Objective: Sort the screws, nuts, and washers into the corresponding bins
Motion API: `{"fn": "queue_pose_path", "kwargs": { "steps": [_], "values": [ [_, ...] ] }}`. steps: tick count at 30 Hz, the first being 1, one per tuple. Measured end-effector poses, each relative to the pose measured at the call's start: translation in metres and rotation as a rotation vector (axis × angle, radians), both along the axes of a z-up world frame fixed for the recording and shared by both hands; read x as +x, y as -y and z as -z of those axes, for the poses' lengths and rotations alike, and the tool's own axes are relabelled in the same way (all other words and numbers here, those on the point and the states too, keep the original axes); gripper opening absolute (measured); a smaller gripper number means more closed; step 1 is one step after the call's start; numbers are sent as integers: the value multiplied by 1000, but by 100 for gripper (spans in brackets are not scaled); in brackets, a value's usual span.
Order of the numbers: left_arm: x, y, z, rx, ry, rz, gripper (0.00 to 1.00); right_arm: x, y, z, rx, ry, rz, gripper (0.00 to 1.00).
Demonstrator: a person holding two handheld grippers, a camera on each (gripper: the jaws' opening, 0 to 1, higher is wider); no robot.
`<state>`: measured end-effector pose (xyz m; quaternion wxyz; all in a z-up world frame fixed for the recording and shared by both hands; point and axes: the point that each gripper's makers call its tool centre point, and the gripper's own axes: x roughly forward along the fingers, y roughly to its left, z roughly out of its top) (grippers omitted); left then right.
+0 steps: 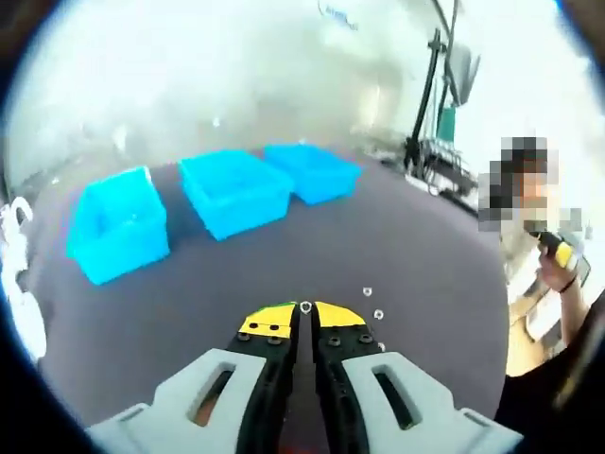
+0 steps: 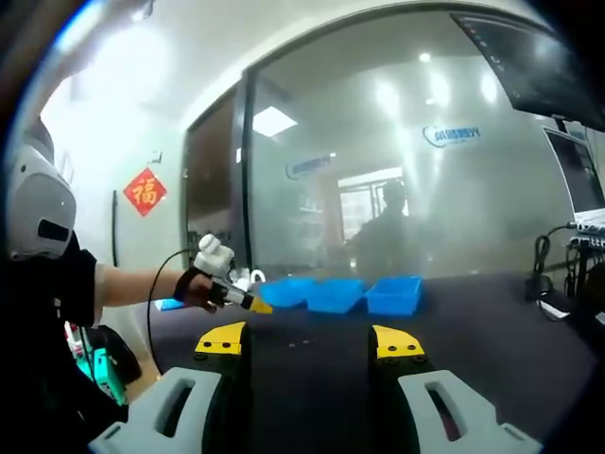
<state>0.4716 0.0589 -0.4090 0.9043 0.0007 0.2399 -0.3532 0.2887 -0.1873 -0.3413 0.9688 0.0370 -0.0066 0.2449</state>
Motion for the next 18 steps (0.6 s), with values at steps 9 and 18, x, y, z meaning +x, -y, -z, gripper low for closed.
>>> {"fn": "queue_pose_path", "kwargs": {
  "steps": [9, 18],
  "values": [
    [-36, -5, -31, -38, 159, -5, 5, 2, -5, -4, -6, 5, -12, 45],
    [-67, -20, -60, -90, 290, -63, 5, 3, -12, -9, -6, 17, -25, 45]
  ]
}}
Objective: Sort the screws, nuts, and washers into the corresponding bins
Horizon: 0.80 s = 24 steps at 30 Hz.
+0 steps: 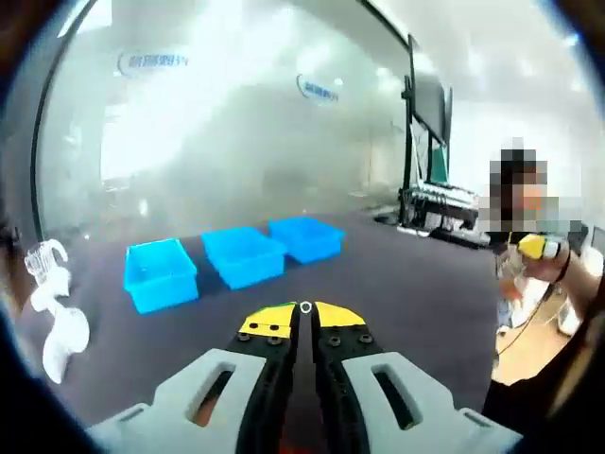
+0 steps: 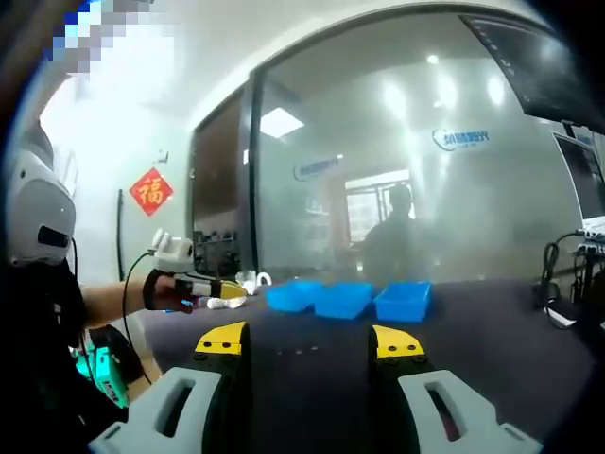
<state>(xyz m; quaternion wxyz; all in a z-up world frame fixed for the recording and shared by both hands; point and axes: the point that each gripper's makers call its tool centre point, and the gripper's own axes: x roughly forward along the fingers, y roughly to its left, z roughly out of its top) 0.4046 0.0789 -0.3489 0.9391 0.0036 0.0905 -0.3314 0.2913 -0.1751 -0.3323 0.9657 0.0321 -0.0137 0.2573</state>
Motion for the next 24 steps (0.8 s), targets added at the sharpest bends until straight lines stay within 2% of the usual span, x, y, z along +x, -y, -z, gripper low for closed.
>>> {"fn": "queue_pose_path", "kwargs": {
  "steps": [1, 4, 9, 13, 21, 24],
  "values": [
    [-10, -11, -5, -10, 29, -27, 5, 0, -2, -1, -3, 1, -5, 45],
    [-19, -17, -6, -30, 35, -42, 5, 1, -2, -1, -2, 1, -5, 45],
    [-34, -26, -6, -8, 66, -73, 5, 2, -3, -2, -3, 1, -8, 45],
    [-43, -34, -6, -19, 73, -88, 5, 3, -4, -2, -7, 1, -11, 45],
    [-44, -52, -7, -43, 79, -148, 5, 4, -3, -3, -8, 0, -10, 45],
    [-40, -56, -3, -56, 60, -159, 5, 4, -5, -3, -13, 0, -14, 45]
  ]
}}
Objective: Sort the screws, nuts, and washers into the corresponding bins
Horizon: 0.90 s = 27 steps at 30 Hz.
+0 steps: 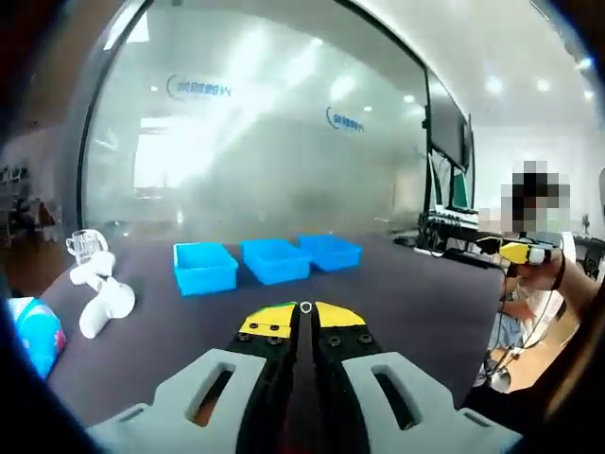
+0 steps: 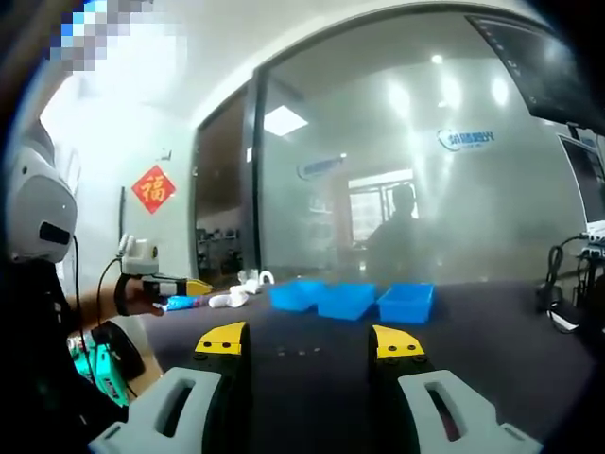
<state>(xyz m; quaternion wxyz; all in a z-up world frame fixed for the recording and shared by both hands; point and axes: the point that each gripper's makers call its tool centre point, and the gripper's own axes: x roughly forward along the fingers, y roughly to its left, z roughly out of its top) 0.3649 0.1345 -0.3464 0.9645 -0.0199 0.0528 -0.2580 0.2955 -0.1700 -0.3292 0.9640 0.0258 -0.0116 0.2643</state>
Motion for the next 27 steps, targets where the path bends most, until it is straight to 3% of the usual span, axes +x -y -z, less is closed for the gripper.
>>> {"fn": "queue_pose_path", "kwargs": {
  "steps": [8, 17, 21, 27],
  "values": [
    [24, -19, -1, -14, 19, -88, 5, 0, 1, -2, -2, 4, 3, 45],
    [59, -27, -23, -6, 66, -123, 5, -2, 1, 1, 4, 0, 3, 45],
    [79, -32, -31, -44, 64, -138, 5, -2, 1, 1, 0, 0, 4, 45],
    [120, -45, -40, -47, 70, -198, 5, -3, 2, -3, 9, 12, 7, 45]
  ]
}}
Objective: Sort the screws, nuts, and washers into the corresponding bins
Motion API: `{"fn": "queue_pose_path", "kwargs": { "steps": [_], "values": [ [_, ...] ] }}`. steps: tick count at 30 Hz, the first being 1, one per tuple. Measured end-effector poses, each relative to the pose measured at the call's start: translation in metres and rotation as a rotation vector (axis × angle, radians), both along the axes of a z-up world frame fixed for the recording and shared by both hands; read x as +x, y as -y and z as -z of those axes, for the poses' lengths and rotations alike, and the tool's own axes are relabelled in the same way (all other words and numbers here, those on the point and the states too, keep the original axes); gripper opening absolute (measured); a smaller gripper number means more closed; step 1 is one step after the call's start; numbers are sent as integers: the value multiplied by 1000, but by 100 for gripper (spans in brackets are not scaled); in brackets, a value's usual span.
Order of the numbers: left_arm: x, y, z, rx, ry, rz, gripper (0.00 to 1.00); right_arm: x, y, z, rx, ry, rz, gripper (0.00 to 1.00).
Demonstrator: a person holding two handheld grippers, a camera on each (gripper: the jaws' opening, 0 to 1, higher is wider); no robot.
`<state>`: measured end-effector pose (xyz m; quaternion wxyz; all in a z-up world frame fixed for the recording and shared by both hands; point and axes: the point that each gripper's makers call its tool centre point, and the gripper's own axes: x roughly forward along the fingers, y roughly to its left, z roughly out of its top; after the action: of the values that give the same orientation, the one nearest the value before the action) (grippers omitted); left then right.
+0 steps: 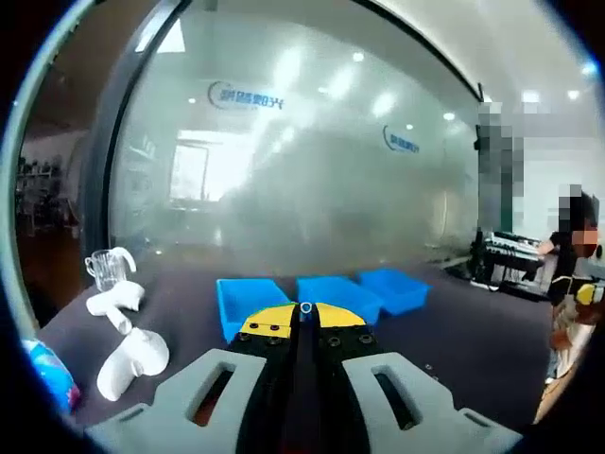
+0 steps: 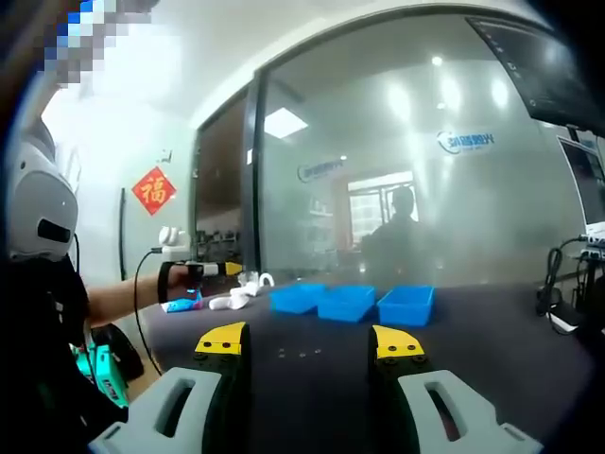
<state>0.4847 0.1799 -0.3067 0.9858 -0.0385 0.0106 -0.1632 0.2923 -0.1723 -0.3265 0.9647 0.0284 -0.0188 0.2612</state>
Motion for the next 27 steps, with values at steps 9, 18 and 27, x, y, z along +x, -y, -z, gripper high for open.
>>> {"fn": "queue_pose_path", "kwargs": {
  "steps": [9, 18, 27],
  "values": [
    [59, -1, -1, 21, -20, -26, 5, -2, 1, -4, 4, 9, 3, 45],
    [109, 9, 2, 61, -50, -17, 5, -4, 3, -7, 2, 12, 11, 45],
    [132, 15, 7, 85, -91, -24, 5, -6, 4, -6, -3, 8, 18, 45]
  ]
}}
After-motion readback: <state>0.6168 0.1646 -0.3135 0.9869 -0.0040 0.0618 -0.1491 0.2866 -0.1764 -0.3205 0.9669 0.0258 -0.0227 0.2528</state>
